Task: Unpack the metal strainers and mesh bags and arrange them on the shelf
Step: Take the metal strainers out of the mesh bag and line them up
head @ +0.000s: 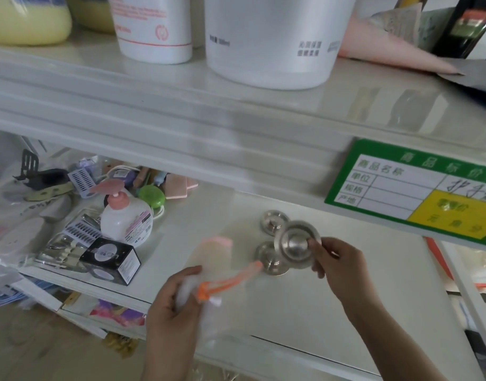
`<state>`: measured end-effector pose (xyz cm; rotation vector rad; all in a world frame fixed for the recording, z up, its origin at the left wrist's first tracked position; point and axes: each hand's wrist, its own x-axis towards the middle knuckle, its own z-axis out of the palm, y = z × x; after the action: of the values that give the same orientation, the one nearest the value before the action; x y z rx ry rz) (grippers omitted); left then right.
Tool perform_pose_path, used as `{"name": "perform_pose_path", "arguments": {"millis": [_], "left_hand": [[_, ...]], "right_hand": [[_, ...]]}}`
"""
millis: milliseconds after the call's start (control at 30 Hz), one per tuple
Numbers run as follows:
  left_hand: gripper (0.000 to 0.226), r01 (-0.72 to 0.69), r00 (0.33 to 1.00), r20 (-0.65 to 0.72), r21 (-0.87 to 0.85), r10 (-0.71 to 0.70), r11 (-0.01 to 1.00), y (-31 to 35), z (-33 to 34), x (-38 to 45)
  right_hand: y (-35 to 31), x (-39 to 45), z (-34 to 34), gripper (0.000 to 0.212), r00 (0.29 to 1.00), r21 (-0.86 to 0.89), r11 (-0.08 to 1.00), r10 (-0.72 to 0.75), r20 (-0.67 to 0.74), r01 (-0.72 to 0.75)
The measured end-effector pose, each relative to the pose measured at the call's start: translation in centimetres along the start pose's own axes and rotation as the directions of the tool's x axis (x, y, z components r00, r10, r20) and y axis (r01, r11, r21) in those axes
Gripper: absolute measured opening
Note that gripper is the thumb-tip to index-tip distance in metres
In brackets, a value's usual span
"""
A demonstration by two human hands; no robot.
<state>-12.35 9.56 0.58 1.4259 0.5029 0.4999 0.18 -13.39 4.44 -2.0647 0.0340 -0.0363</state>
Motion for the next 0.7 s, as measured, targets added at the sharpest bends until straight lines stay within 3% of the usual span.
{"name": "perform_pose_path", "arguments": {"millis": [100, 233, 367, 700], "left_hand": [[0.025, 0.010, 0.996, -0.093, 0.031, -0.007, 0.999, 0.1, -1.6, 0.3], [0.020, 0.069, 0.985, -0.158, -0.035, -0.073, 0.997, -0.3, -2.8, 1.2], [0.023, 0.081, 0.985, -0.150, -0.065, -0.090, 0.995, 0.2, -2.7, 1.4], [0.022, 0.095, 0.987, -0.121, -0.071, -0.103, 0.993, 1.0, -2.2, 0.9]], "right_hand": [[3.9, -0.9, 0.4, 0.024, 0.980, -0.094, 0.987, 0.141, 0.138, -0.129], [5.7, -3.1, 2.9, 0.005, 0.938, -0.051, 0.974, 0.227, 0.263, -0.222], [5.5, -4.2, 4.7, 0.008, 0.933, -0.077, 0.971, 0.240, 0.267, -0.228], [5.4, -5.3, 5.1, 0.013, 0.964, -0.340, 0.935, 0.174, 0.203, -0.098]]}}
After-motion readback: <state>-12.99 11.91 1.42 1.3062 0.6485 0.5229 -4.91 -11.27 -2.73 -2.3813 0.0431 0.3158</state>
